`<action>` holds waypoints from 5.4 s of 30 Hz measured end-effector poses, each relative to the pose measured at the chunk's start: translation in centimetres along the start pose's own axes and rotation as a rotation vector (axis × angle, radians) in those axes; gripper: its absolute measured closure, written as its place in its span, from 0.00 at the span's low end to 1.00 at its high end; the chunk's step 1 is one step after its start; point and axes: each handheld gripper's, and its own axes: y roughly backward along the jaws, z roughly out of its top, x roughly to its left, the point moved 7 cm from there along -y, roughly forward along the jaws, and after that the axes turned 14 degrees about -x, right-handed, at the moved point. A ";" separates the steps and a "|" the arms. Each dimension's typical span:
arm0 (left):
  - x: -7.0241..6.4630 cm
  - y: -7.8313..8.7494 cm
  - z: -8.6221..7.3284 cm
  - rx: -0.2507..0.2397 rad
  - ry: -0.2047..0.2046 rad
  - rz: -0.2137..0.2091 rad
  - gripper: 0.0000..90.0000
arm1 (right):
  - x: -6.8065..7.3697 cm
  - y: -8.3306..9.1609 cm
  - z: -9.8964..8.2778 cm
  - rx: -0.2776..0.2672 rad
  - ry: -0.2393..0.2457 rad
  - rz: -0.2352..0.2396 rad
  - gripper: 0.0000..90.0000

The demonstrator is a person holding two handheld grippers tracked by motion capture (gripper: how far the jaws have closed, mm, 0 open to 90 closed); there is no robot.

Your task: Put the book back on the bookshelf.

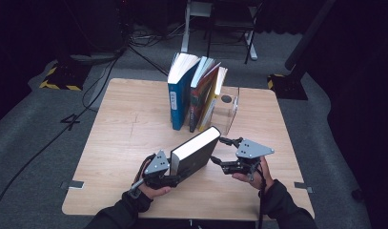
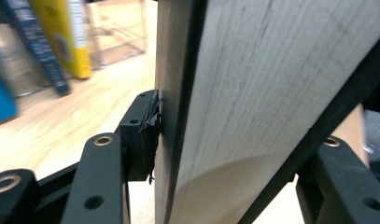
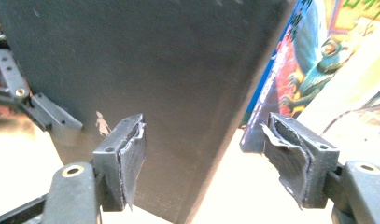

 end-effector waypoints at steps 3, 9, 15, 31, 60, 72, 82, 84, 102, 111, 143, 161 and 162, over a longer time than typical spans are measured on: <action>-0.6 -0.1 0.0 0.008 -0.003 -0.049 0.51 | 0.3 0.7 -0.5 0.018 0.002 0.035 0.32; -1.7 -0.3 0.0 0.018 0.007 -0.142 0.50 | 0.7 2.1 -0.9 0.021 -0.024 0.105 0.30; -2.7 -0.4 0.0 0.027 0.025 -0.233 0.50 | 1.5 2.9 -1.0 0.026 -0.040 0.185 0.26; -1.7 0.1 -0.2 0.102 -0.087 -0.189 0.39 | 3.2 2.9 -0.7 0.050 -0.042 0.279 0.42; 0.8 -1.6 -2.3 0.127 -0.106 -0.006 0.32 | 4.6 3.0 2.7 0.042 -0.018 0.218 0.53; 0.5 -2.5 -2.4 0.132 -0.112 0.020 0.23 | 5.0 1.6 3.5 0.135 -0.054 0.161 0.42; 1.3 0.9 -3.5 0.215 -0.077 0.074 0.29 | 4.7 0.6 3.6 0.141 -0.113 0.140 0.44; 1.4 2.1 -4.2 0.251 -0.065 0.059 0.29 | 4.6 0.7 3.6 0.144 -0.125 0.150 0.45; 5.1 6.5 -6.2 0.324 0.020 0.178 0.27 | 3.4 -0.3 3.9 0.144 -0.157 0.115 0.56; 5.2 6.1 -6.6 0.384 -0.006 0.192 0.23 | 3.2 0.1 3.9 0.149 -0.150 0.129 0.58; 5.1 6.0 -6.6 0.384 -0.002 0.200 0.22 | -1.7 2.5 4.2 0.193 -0.133 -0.075 0.59; 5.1 6.0 -6.6 0.385 -0.011 0.199 0.23 | -7.0 0.7 5.5 0.218 -0.143 -0.349 0.60; 5.1 6.0 -6.6 0.386 -0.012 0.199 0.23 | -7.3 0.6 5.6 0.217 -0.151 -0.374 0.60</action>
